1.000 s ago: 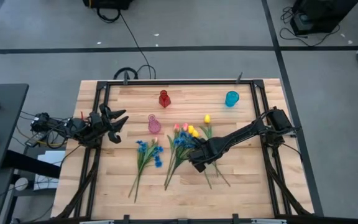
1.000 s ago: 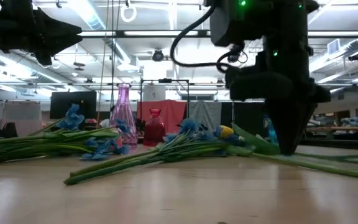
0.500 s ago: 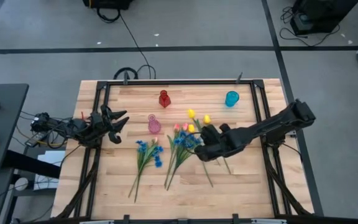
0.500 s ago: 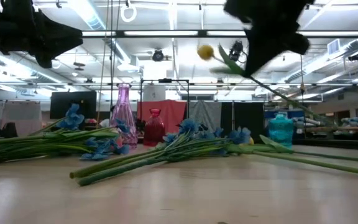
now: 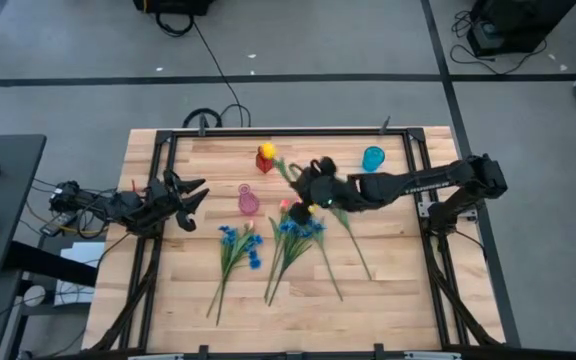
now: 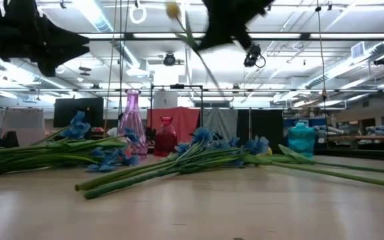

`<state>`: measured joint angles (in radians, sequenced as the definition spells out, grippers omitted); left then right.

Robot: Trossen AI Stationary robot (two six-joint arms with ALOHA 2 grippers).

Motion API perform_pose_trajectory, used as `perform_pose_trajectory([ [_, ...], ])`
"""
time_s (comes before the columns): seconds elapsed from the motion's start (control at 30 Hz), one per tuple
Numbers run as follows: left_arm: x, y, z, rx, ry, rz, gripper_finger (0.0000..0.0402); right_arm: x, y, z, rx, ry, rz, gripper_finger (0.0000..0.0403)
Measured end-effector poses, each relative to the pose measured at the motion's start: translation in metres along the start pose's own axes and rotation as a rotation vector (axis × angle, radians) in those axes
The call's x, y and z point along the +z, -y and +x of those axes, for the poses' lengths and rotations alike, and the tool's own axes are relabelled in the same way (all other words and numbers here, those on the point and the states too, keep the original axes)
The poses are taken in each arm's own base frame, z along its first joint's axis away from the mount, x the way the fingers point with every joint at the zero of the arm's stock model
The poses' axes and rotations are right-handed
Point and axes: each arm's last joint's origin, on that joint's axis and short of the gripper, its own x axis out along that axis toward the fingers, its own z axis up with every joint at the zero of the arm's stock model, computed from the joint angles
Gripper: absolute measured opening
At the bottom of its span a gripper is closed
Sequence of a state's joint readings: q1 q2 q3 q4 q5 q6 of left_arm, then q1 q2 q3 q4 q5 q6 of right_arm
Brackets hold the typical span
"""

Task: Sort flowers into vase by color
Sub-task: Put the center yellow tulip into the pink vase

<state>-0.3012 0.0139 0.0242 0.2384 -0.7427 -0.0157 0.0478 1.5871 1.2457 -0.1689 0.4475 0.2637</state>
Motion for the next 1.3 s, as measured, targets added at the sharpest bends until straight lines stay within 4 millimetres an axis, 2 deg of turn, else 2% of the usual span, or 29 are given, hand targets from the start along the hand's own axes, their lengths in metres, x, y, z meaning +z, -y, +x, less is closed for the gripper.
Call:
perform_pose_trajectory([
  [0.17, -0.006, 0.001, 0.000, -0.049, -0.053, -0.048, 0.0163, 0.034, -0.005, 0.011, 0.275, 0.351, -0.050, 0.0006],
  [0.33, -0.007, 0.002, 0.000, -0.078, -0.064, -0.066, 0.0163, 0.034, -0.004, 0.040, 0.309, 0.539, -0.113, 0.0006],
  [0.47, -0.008, 0.003, 0.000, -0.082, -0.077, -0.103, 0.0163, 0.029, 0.001, 0.064, 0.307, 0.534, -0.137, 0.0006],
  [0.53, -0.009, 0.003, 0.000, -0.085, -0.083, -0.110, 0.0163, 0.030, 0.002, 0.070, 0.294, 0.558, -0.155, 0.0006],
  [0.87, -0.008, 0.003, 0.000, -0.087, -0.078, -0.116, 0.0163, 0.050, 0.014, 0.057, 0.257, 0.696, -0.163, 0.0006],
  [1.1, -0.008, 0.003, 0.000, -0.087, -0.074, -0.119, 0.0163, 0.030, 0.015, 0.084, 0.282, 0.615, -0.112, 0.0006],
  [1.3, -0.008, 0.003, 0.000, -0.087, -0.075, -0.126, 0.0163, 0.020, 0.014, 0.096, 0.244, 0.582, -0.112, 0.0006],
])
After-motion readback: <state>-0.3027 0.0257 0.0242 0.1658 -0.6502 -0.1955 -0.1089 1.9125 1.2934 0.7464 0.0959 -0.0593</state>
